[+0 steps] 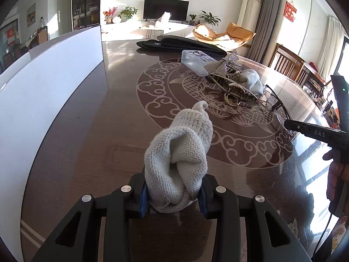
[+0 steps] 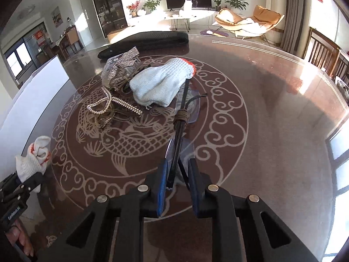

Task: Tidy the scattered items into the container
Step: 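Grasp the black glasses with the right gripper while the left holds the glove, then lift the black glasses with the right gripper while the left holds the glove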

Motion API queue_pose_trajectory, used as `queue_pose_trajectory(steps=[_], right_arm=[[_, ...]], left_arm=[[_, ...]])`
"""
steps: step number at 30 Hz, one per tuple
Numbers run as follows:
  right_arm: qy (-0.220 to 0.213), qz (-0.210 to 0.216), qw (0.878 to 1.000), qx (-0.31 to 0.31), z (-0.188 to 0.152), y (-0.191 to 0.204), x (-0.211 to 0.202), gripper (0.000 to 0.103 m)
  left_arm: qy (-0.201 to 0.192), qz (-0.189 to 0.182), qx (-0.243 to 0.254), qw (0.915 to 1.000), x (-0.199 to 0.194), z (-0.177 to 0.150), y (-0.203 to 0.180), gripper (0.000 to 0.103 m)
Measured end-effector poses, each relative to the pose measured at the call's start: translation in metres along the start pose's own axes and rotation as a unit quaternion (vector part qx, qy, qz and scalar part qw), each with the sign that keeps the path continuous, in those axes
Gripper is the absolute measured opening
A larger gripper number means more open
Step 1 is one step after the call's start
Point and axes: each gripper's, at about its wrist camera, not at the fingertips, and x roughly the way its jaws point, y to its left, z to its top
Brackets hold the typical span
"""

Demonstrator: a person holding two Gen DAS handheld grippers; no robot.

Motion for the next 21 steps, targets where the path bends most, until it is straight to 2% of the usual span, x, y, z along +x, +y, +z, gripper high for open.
queue_pose_trajectory(steps=[3,5,7,8,10,12,13,14,17,21], right_arm=[[-0.004,0.027,0.998,-0.055,-0.026,0.028,-0.013,0.02],[-0.011,0.027,0.997,-0.07,-0.038,0.043,-0.018,0.02],[-0.023,0.022,0.997,-0.075,-0.045,0.05,-0.021,0.025],[-0.026,0.02,0.997,-0.077,-0.047,0.052,-0.021,0.03],[-0.024,0.032,0.996,-0.075,-0.047,0.051,-0.019,0.062],[-0.034,0.042,0.996,-0.07,-0.048,0.05,-0.021,0.064],[-0.043,0.046,0.996,-0.067,-0.048,0.047,-0.025,0.064],[-0.053,0.049,0.995,-0.064,-0.047,0.043,-0.029,0.064],[-0.068,0.057,0.995,-0.052,-0.043,0.029,-0.043,0.065],[-0.065,0.086,0.994,-0.032,-0.045,0.009,-0.054,0.065]], left_arm=[[0.001,0.003,0.003,1.0,0.001,0.0,-0.001,0.036],[0.001,0.007,0.006,1.0,0.001,0.0,-0.003,0.036],[0.003,0.012,0.012,0.9999,0.001,0.0,-0.005,0.037],[0.003,0.012,0.014,0.9998,0.002,0.001,-0.005,0.037],[0.003,0.004,0.017,0.9998,0.002,0.001,-0.006,0.043],[0.005,-0.008,0.012,0.9999,0.002,0.001,-0.004,0.062],[0.007,-0.009,0.003,0.9999,0.002,0.002,-0.001,0.08],[0.007,-0.011,-0.007,0.9999,0.002,0.002,0.003,0.085],[0.002,-0.025,-0.024,0.9994,0.001,0.001,0.009,0.085],[0.007,-0.014,-0.011,0.9998,0.002,0.001,0.003,0.085]])
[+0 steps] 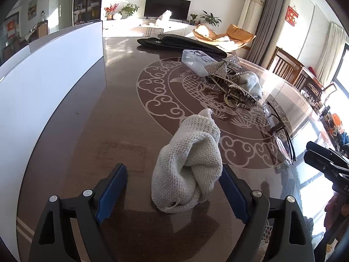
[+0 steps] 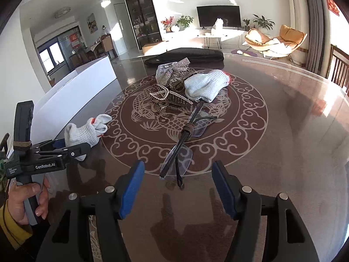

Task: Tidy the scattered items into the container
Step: 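Lift the black glasses with the right gripper while the left holds the glove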

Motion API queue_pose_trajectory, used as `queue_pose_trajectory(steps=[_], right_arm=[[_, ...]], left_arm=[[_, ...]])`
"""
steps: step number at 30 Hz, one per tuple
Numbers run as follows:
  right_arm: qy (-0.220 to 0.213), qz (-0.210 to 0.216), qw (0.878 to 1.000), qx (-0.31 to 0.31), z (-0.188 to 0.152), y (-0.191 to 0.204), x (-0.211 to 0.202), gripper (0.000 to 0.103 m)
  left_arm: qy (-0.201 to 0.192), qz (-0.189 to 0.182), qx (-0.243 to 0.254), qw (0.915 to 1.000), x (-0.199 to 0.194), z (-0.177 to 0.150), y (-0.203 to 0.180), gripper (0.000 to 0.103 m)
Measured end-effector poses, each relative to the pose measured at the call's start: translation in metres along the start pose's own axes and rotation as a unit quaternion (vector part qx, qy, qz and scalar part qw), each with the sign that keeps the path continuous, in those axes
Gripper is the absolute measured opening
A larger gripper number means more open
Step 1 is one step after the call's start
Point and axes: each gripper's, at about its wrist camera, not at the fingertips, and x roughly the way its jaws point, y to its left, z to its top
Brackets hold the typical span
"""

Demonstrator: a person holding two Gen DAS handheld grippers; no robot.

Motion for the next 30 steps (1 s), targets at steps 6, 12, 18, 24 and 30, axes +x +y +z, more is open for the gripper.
queue_pose_trajectory(steps=[6,12,18,24,30], right_arm=[[0.024,0.023,0.999,-0.025,0.0,0.009,0.009,0.065],[0.026,-0.024,0.999,-0.015,0.01,0.023,0.042,0.065],[0.05,-0.098,0.994,-0.029,0.015,0.03,0.066,0.067],[0.052,-0.094,0.994,-0.029,0.017,0.028,0.07,0.071],[0.053,-0.092,0.994,-0.03,0.017,0.027,0.071,0.073]], left_arm=[[0.006,0.007,0.013,0.9999,0.003,0.001,-0.005,0.086],[0.042,0.043,0.076,0.9953,0.02,0.005,-0.029,0.103],[0.046,0.042,0.068,0.9957,0.023,0.009,-0.027,0.103],[0.047,0.042,0.069,0.9956,0.024,0.009,-0.027,0.103],[0.047,0.042,0.069,0.9956,0.024,0.009,-0.027,0.103]])
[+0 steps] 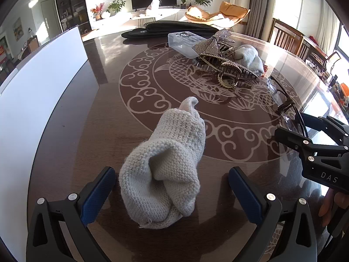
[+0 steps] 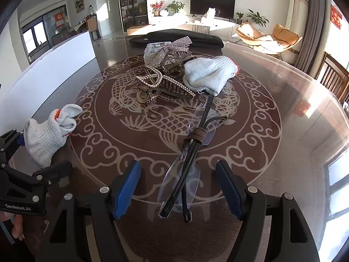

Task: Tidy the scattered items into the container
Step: 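Lift the black glasses with the right gripper while the left holds the glove, then carry the glove and glasses into the cardboard container and open both grippers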

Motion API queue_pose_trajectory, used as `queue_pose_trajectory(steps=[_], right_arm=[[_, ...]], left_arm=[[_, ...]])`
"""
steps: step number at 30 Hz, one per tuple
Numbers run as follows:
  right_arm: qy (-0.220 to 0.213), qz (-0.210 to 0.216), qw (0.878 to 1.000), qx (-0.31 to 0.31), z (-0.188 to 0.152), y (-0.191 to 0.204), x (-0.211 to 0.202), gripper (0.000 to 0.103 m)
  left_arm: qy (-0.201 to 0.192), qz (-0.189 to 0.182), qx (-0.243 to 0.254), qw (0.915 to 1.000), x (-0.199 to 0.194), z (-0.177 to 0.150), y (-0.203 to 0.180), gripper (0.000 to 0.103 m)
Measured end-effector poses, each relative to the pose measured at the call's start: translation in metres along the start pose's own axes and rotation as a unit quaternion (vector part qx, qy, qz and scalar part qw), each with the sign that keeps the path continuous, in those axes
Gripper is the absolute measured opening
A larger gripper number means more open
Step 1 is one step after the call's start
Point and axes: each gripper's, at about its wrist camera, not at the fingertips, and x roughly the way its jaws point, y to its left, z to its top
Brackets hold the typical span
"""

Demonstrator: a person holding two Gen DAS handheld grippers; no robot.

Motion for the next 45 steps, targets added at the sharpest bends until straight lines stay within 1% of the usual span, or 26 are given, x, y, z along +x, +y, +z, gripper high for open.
queue_pose_trajectory(steps=[4,11,12,13,14,15,16,17,19,22,28,30,31,32,33,35,39,43,45], right_arm=[[0.001,0.002,1.0,-0.002,0.001,0.001,0.002,0.076],[0.001,0.002,1.0,-0.002,0.002,0.001,0.003,0.077],[0.0,-0.002,1.0,-0.001,0.002,0.001,0.002,0.073],[-0.002,-0.004,1.0,0.001,0.002,0.0,0.001,0.068],[-0.006,-0.006,1.0,0.004,0.002,-0.001,0.0,0.059],[-0.011,-0.007,1.0,0.009,0.002,-0.003,-0.002,0.03],[-0.011,-0.007,1.0,0.016,0.002,-0.006,-0.003,0.026],[-0.014,0.0,1.0,0.023,0.002,-0.009,-0.004,0.025],[-0.015,0.012,0.999,0.033,0.001,-0.014,-0.005,0.025],[-0.016,0.021,0.999,0.025,-0.009,-0.01,-0.013,0.024],[-0.006,0.066,0.997,0.028,-0.043,-0.002,-0.043,0.024],[-0.008,0.072,0.997,0.029,-0.05,-0.001,-0.053,0.024],[-0.011,0.076,0.997,0.029,-0.052,0.001,-0.058,0.017],[-0.009,0.081,0.996,0.029,-0.054,0.002,-0.06,0.008],[-0.004,0.085,0.996,0.031,-0.054,0.004,-0.061,0.006],[0.001,0.099,0.994,0.038,-0.056,0.007,-0.061,0.006],[0.0,0.107,0.994,0.031,-0.053,0.016,-0.061,0.006],[-0.025,0.122,0.992,0.036,-0.043,0.022,-0.079,0.006],[-0.023,0.128,0.991,0.031,-0.039,0.027,-0.081,0.006]], left_arm=[[0.0,0.004,-0.006,1.0,0.0,0.0,-0.001,0.103],[0.004,0.019,-0.029,0.9994,0.001,0.001,-0.003,0.103],[0.009,0.018,-0.028,0.9994,0.001,0.002,-0.003,0.103],[0.017,0.016,-0.025,0.9994,0.001,0.003,-0.003,0.103],[0.019,0.014,-0.022,0.9995,0.001,0.003,-0.004,0.103],[0.015,0.015,-0.024,0.9995,0.0,0.003,-0.004,0.102],[0.003,0.016,-0.023,0.9996,-0.004,0.001,-0.005,0.083],[-0.009,0.015,-0.02,0.9997,-0.009,0.0,-0.008,0.058],[-0.012,0.004,-0.019,0.9997,-0.015,-0.002,-0.011,0.03],[-0.01,-0.015,-0.036,0.9992,-0.026,-0.012,-0.013,0.03],[-0.01,-0.05,-0.078,0.9957,-0.05,-0.046,-0.018,0.03],[-0.012,-0.049,-0.077,0.9957,-0.057,-0.051,-0.019,0.029],[-0.015,-0.044,-0.073,0.9963,-0.06,-0.051,-0.02,0.03],[-0.018,-0.04,-0.07,0.9966,-0.064,-0.051,-0.02,0.03],[-0.019,-0.04,-0.073,0.9964,-0.068,-0.051,-0.019,0.03],[-0.02,-0.043,-0.082,0.9955,-0.073,-0.053,-0.015,0.03],[-0.016,-0.034,-0.095,0.9948,-0.075,-0.063,-0.003,0.03],[-0.023,-0.034,-0.115,0.9925,-0.082,-0.069,0.011,0.03],[-0.026,-0.034,-0.12,0.9919,-0.084,-0.07,0.014,0.03]])
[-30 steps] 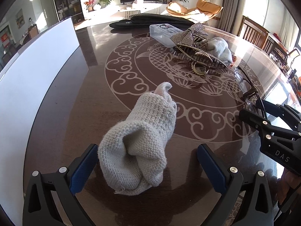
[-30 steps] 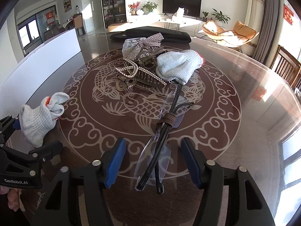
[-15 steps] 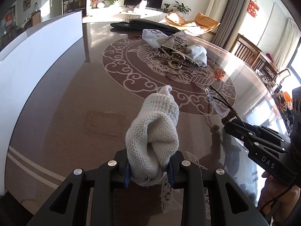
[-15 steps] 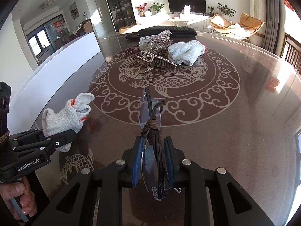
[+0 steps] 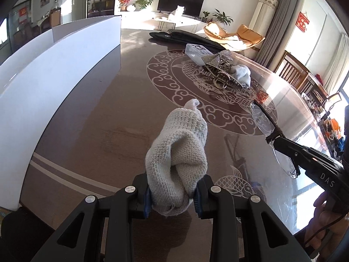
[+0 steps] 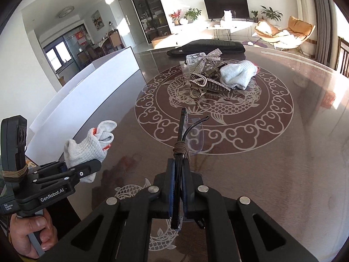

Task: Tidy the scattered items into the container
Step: 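Carry the glove and glasses into the cardboard container and open both grippers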

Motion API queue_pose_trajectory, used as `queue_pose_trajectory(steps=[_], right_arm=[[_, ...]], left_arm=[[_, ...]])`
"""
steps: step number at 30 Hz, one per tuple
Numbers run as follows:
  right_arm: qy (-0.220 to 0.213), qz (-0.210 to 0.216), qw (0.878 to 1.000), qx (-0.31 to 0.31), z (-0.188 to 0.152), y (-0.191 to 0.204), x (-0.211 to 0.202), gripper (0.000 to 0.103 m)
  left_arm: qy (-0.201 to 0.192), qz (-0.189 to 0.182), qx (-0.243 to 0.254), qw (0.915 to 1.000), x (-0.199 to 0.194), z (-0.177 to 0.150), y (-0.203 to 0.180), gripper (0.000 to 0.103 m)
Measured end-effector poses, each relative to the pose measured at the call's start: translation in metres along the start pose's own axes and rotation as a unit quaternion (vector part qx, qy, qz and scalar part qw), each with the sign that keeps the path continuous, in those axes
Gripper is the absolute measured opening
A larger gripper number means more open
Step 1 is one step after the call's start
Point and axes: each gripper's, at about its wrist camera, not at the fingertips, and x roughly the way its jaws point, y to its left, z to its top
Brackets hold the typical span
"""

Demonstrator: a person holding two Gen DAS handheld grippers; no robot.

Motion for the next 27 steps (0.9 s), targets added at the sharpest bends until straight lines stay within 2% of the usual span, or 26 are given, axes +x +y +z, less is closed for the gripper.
queue_pose_trajectory(steps=[4,7,13,17,20,23,27], right_arm=[[0.019,0.018,1.0,0.007,-0.002,0.01,0.009,0.006],[0.016,0.04,0.999,0.001,0.003,0.029,0.01,0.006],[-0.007,0.099,0.994,-0.038,0.05,0.097,0.015,0.006],[-0.032,0.152,0.985,-0.079,0.101,0.165,0.017,0.006],[-0.044,0.187,0.975,-0.109,0.14,0.223,0.034,0.006],[-0.031,0.21,0.969,-0.128,0.177,0.277,0.07,0.006],[0.016,0.209,0.968,-0.141,0.212,0.333,0.142,0.006]], left_arm=[[0.011,-0.017,-0.018,0.9996,0.003,-0.003,0.006,0.029],[0.002,-0.022,-0.028,0.9994,-0.007,0.001,0.01,0.03],[-0.042,-0.018,-0.07,0.9965,-0.057,0.029,0.049,0.03],[-0.077,0.016,-0.101,0.9918,-0.097,0.061,0.105,0.03],[-0.087,0.057,-0.127,0.9864,-0.109,0.088,0.159,0.03],[-0.072,0.079,-0.165,0.9804,-0.101,0.114,0.219,0.03],[-0.031,0.112,-0.207,0.9714,-0.069,0.139,0.29,0.03]])
